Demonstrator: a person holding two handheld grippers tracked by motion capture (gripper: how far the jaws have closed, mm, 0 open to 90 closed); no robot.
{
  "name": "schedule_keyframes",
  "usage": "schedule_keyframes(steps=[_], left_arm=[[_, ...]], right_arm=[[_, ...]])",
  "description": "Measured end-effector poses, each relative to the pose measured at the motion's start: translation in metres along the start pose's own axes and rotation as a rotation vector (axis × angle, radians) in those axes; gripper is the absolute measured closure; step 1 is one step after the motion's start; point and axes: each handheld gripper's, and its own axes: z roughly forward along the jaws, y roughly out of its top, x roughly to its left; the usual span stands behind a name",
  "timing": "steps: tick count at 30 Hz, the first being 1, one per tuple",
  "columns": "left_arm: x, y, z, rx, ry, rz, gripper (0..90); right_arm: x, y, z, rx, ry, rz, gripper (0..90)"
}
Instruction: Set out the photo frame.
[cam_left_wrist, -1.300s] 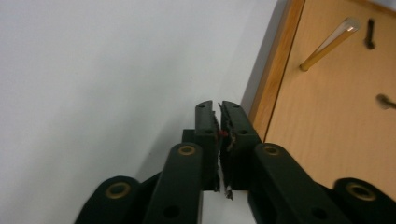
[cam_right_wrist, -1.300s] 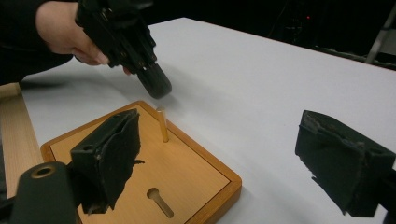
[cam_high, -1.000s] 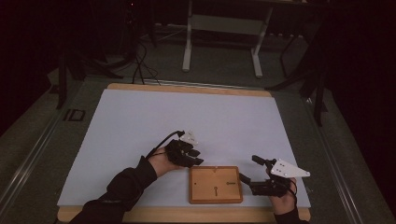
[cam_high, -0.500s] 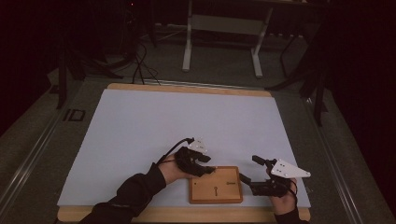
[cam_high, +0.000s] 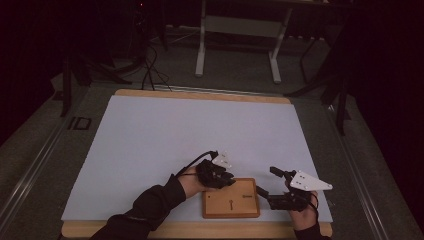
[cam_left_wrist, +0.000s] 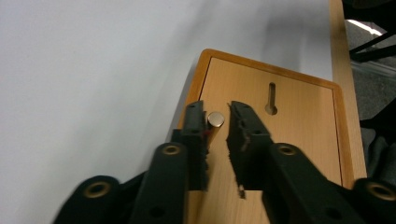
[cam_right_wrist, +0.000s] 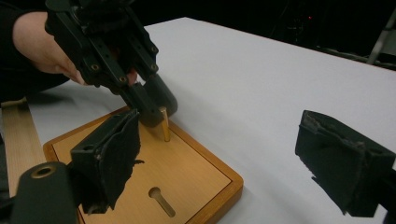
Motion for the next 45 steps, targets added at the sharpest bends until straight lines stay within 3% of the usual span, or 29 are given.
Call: schedule_keyframes(steps=[5, 8, 14, 20, 22, 26, 30, 33, 36, 38, 39, 41, 45], left_arm=[[0.001, 0.001, 0.002, 0.007, 0.006, 0.007, 82.5], [0.003, 0.002, 0.002, 0.008, -0.005, 0.015, 83.2], [0.014, 0.002, 0.003, 0.011, -0.072, -0.011, 83.1], [0.028, 0.004, 0.004, 0.007, -0.134, -0.068, 83.7], [0.033, 0.004, 0.004, 0.011, -0.16, -0.092, 83.8], [0.039, 0.005, 0.005, 0.02, -0.19, -0.103, 83.9], [0.044, 0.007, 0.006, 0.029, -0.216, -0.11, 84.0], [0.046, 0.009, 0.007, 0.041, -0.23, -0.114, 84.0], [0.049, 0.009, 0.007, 0.047, -0.244, -0.122, 84.0], [0.051, 0.009, 0.007, 0.051, -0.253, -0.126, 84.0], [0.051, 0.009, 0.008, 0.051, -0.256, -0.129, 84.0], [0.053, 0.01, 0.008, 0.05, -0.263, -0.135, 84.0], [0.056, 0.01, 0.009, 0.057, -0.279, -0.136, 84.0]], right_arm=[[0.002, 0.004, -0.002, -0.018, -0.016, -0.013, 13.4], [0.005, 0.006, -0.001, 0.004, -0.023, -0.037, 14.8], [0.013, 0.01, 0.001, 0.023, -0.025, -0.075, 14.7], [0.025, 0.018, -0.004, -0.001, -0.025, -0.2, 12.8], [0.03, 0.022, -0.005, 0.014, -0.012, -0.198, 12.2], [0.036, 0.026, -0.007, 0.037, 0.065, -0.157, 10.1], [0.044, 0.027, -0.009, 0.052, 0.088, -0.159, 10.0], [0.054, 0.025, -0.008, 0.106, 0.085, -0.228, 11.0], [0.065, 0.02, -0.008, 0.161, 0.064, -0.309, 19.3], [0.073, 0.016, -0.009, 0.194, 0.034, -0.379, 26.2], [0.079, 0.012, -0.012, 0.198, 0.0, -0.448, 30.3], [0.087, 0.007, -0.012, 0.24, -0.024, -0.529, 33.1], [0.097, -0.003, -0.013, 0.344, -0.047, -0.64, 38.3]])
